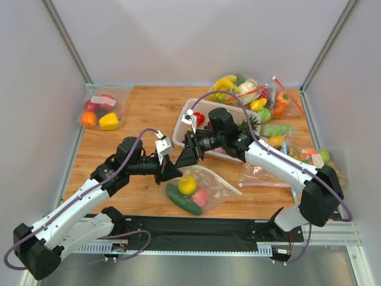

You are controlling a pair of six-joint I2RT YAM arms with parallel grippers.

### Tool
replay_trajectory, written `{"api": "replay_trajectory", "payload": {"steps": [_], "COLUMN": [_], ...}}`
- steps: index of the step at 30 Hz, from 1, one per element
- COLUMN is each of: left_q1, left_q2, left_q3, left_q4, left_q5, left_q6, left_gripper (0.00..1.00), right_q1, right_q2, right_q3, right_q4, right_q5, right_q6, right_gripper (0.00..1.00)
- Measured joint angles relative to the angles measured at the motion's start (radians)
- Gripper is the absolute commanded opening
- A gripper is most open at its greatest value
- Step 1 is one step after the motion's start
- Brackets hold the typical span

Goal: Open the zip-top bag and remove the fake food

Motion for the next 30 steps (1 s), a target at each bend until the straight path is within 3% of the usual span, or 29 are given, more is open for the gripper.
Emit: {"api": "replay_trajectory", "payload": {"steps": [6,10,21,23,26,28,30], "left_q1": [0.000,0.000,-0.033,-0.046,-0.055,-0.056,-0.058], "left_q2": [-0.005,-0.006,-0.015,-0.016,-0.016,-0.016,-0.016], "left_q3": [0.000,0.000,0.000,0.000,0.000,0.000,0.000], "left_q4": [-0.045,-0.063,-0.094,-0.103,-0.111,-0.113,-0.113], "left_q5": [-0.008,-0.014,-0.069,-0.086,-0.108,-0.118,-0.128], "left_q6": [0.007,0.009,0.028,0.034,0.039,0.040,0.040], "left_gripper": [0.00,0.00,0.00,0.00,0.00,0.00,0.11], "right_q1": [0.010,0.013,0.032,0.037,0.042,0.044,0.045], "right_q2": [0.037,0.051,0.052,0.052,0.052,0.052,0.051], "right_q3": [0.012,0.024,0.060,0.060,0.060,0.060,0.060], "right_q4": [0.019,0.006,-0.173,-0.194,-0.216,-0.226,-0.227], "right_q5": [-0.023,-0.022,0.058,0.065,0.070,0.079,0.091], "right_q6": [0.021,0.018,-0.110,-0.124,-0.140,-0.145,-0.147], "right_gripper": [0.31,0.31,0.25,0.21,0.03,0.00,0.00]}}
